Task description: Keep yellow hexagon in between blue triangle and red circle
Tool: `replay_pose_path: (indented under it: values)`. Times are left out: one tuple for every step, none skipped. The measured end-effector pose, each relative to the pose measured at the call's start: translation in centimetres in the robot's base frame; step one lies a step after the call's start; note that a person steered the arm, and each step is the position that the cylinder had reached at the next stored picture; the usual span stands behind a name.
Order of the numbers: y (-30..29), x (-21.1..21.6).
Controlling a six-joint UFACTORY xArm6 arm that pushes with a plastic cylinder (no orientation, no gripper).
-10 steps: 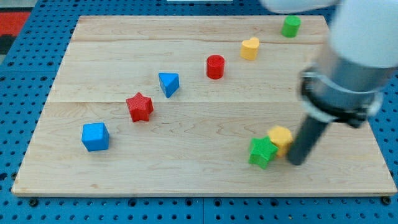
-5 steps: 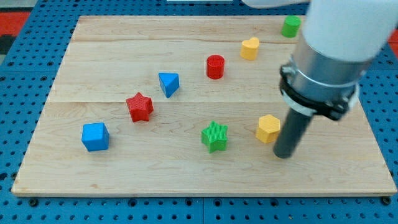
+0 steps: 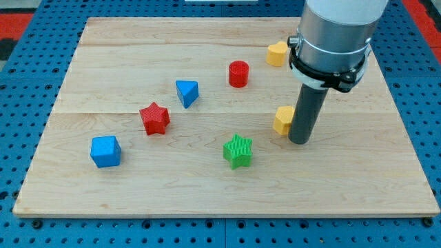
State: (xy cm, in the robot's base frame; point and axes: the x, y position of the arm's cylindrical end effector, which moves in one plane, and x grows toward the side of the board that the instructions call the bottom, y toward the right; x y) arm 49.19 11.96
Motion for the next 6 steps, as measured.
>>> replay_pose_path:
  values:
    - [-2.2, -4.3]
    - [-8.4, -5.3]
    - [-6.7, -4.4]
    - [-3.7, -3.7]
    - [-2.5, -6.2]
    - [-6.5, -8.9]
